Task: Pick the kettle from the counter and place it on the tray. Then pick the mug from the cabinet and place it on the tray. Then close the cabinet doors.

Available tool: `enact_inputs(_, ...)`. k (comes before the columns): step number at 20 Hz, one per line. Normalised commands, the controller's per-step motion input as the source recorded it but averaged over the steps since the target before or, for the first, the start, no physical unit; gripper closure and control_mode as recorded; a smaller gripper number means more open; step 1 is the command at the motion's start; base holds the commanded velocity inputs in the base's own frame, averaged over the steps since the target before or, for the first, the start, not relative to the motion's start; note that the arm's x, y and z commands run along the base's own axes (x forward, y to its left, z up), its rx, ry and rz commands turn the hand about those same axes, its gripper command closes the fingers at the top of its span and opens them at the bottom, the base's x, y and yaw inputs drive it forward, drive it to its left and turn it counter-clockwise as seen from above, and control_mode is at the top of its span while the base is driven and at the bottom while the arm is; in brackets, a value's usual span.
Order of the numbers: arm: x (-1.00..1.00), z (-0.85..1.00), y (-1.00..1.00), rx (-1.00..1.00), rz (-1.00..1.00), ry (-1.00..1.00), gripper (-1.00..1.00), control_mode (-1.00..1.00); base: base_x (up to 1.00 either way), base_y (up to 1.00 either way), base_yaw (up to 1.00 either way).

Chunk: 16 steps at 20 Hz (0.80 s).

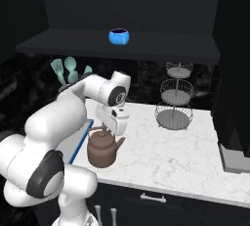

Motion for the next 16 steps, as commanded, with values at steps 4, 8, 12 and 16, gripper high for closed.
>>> enact_inputs(4,-0.27,0.31,0.10,0.00,-0.21,-0.06,1.00,-1.00,0.00,0.00,0.00)
enact_inputs(8,0.00,0.37,0.12,0.00,-0.26,0.00,1.00,-1.00,0.00,0.00,0.00)
enact_inputs(12,0.02,0.25,0.32,0.00,-0.27,0.00,1.00,-1.00,0.00,0.00,0.00)
enact_inputs(16,0.10,0.04,0.60,0.00,-0.24,0.00,1.00,-1.00,0.00,0.00,0.00)
